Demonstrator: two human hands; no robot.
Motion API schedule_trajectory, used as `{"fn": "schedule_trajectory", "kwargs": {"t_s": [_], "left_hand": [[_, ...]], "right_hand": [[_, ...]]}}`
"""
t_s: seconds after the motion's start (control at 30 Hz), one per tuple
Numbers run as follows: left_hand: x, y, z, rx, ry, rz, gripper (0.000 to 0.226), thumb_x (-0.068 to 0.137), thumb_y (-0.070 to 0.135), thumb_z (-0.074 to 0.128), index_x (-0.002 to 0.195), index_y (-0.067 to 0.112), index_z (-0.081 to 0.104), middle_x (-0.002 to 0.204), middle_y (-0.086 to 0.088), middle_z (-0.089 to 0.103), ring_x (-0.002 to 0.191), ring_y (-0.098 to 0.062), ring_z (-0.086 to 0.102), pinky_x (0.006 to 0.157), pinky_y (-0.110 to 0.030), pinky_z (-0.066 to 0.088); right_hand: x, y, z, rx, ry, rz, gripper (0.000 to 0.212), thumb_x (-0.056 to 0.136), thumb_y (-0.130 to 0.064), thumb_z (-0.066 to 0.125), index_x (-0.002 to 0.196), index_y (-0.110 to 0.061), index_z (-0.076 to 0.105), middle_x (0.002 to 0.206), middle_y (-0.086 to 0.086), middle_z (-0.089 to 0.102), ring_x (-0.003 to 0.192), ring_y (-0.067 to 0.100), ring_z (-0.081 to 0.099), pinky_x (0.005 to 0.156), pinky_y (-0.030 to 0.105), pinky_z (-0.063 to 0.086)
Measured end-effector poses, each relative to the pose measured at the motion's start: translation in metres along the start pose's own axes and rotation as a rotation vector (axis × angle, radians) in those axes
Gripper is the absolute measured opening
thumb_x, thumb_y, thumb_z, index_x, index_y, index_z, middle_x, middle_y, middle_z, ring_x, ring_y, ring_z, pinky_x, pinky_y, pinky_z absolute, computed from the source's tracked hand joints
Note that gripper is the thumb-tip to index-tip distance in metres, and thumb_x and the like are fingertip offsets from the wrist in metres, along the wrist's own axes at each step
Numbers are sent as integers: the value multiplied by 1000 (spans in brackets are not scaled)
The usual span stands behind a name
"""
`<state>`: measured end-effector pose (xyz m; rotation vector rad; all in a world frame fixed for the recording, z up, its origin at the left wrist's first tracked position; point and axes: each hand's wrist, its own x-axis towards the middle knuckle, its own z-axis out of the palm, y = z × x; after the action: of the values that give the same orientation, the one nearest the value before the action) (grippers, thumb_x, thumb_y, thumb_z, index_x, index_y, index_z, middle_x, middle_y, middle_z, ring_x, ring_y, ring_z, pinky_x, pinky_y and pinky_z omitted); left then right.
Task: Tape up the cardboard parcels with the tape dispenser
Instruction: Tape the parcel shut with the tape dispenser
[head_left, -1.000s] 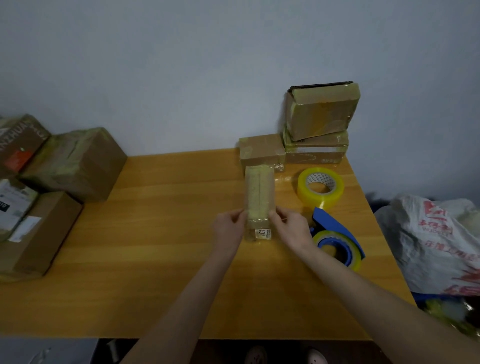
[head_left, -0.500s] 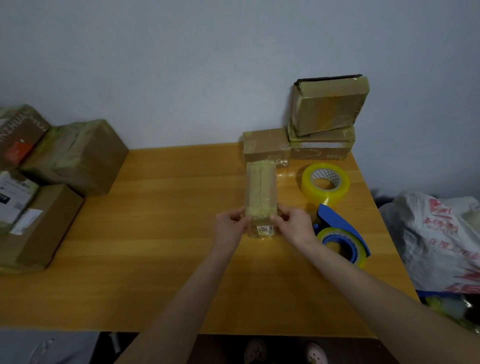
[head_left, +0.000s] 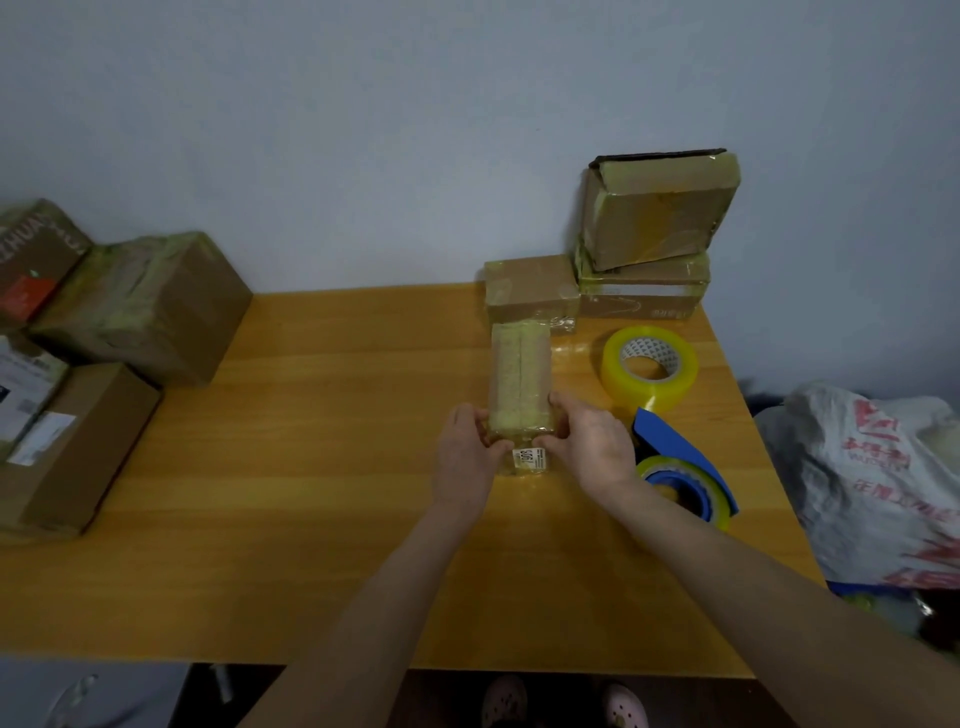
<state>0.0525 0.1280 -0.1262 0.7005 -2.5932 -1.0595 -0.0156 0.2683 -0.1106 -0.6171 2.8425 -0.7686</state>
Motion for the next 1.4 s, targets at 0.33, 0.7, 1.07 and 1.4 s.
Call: {"fn": "schedule_trajectory", "kwargs": {"t_s": [0.33, 0.7, 1.07, 1.4], "left_hand": [[3, -7, 5, -121, -88, 20, 26, 81, 5, 70, 102, 9, 55, 92, -2, 67, 89, -24, 66, 73, -39, 56], [12, 10, -14, 119, -220, 89, 45, 92, 33, 58, 132, 15, 53, 88, 1, 66, 83, -5, 60, 72, -17, 45], [46, 30, -26, 772, -317, 279, 82, 84, 28, 65, 148, 23, 15, 150, -5, 27, 134, -27, 30, 109, -40, 32], [11, 40, -20, 192, -70, -8, 62, 96, 13, 50, 150, 14, 21, 158, -15, 5, 144, -32, 17, 112, -37, 27]], "right_hand": [[7, -6, -4, -62, -74, 17, 59, 82, -41, 72, 126, -15, 42, 101, 9, 70, 89, 28, 67, 72, 40, 55], [8, -2, -7, -36, -133, 10, 53, 88, -33, 68, 129, -19, 37, 97, 6, 68, 84, 24, 66, 72, 40, 57], [0, 10, -37, -86, -22, -122, 28, 85, -43, 67, 106, -29, 54, 109, -6, 56, 99, 15, 55, 78, 30, 51], [35, 26, -45, 54, -247, 74, 95, 73, -57, 75, 150, -26, 29, 142, 4, 49, 126, 25, 48, 93, 36, 46]]}}
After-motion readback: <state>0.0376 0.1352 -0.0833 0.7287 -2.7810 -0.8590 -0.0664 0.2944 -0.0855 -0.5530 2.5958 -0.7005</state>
